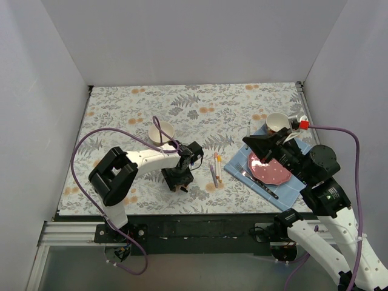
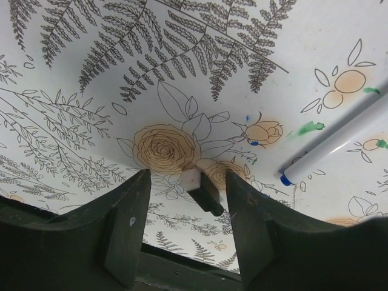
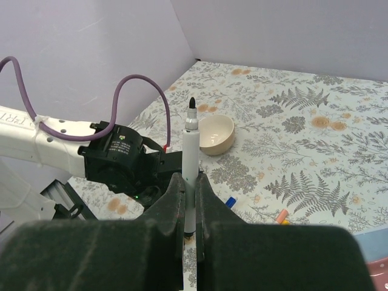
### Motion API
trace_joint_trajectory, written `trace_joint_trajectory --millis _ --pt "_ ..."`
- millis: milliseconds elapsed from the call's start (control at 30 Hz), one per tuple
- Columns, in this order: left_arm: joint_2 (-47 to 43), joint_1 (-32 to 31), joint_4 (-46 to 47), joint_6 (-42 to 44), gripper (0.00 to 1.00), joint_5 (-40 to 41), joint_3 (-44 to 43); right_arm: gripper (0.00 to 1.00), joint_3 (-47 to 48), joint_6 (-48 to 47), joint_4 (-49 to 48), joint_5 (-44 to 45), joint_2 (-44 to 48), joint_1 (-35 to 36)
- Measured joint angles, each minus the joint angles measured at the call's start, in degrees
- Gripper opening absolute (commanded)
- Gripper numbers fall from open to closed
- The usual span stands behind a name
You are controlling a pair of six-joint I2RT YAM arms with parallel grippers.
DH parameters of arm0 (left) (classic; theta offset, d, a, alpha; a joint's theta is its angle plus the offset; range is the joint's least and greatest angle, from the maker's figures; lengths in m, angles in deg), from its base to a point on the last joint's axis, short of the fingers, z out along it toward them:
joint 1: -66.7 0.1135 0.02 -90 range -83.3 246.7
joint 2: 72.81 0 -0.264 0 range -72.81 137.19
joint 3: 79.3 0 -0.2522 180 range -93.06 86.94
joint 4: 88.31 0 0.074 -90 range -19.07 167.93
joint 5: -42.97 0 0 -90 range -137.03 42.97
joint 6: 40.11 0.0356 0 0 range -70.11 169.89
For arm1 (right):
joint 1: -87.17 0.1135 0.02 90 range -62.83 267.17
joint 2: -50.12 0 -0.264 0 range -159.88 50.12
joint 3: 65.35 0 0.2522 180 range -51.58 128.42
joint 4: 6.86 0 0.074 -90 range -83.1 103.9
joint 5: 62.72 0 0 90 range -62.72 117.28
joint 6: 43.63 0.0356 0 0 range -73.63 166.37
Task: Insert the pens into the pen caps
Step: Grab a pen cap on the table with the left arm, then align the barrel with the opening of the pen cap
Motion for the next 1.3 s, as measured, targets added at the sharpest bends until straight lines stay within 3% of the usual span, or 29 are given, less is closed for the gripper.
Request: trace_joint_trajectory --millis 267,500,633,833,967,1100,1300 --pt "-0.7 -1.1 2.2 -0.2 0.35 -2.5 1.4 0.01 0.0 0.2 0.0 0.0 0.1 0.0" --pt "-0.8 -1.2 3.2 0.0 0.02 -3.3 1.9 0.01 -0.8 0.7 -0.2 -0.2 1.4 0.0" --pt "-2.5 -1.3 4.2 -0.2 0.0 -2.7 3.5 0.01 -3.5 1.0 -0.1 -1.8 1.6 0.0" --pt "-10.8 -1.5 5.1 -0.2 0.0 4.5 4.4 0.01 -11.6 2.6 -1.7 -7.4 1.6 0.0" --pt "-19.2 -1.4 15.1 -0.2 0.0 6.2 4.3 0.01 -20.7 6.9 -8.9 -13.4 1.4 0.0" --pt "-27.6 -1.7 32.3 4.0 0.0 4.6 8.2 0.01 -28.4 11.8 -17.8 -17.3 -1.1 1.0" --pt "-36.2 -1.7 57.0 12.6 0.0 -1.3 19.0 0.01 -29.8 14.8 -29.1 -17.5 -8.7 6.6"
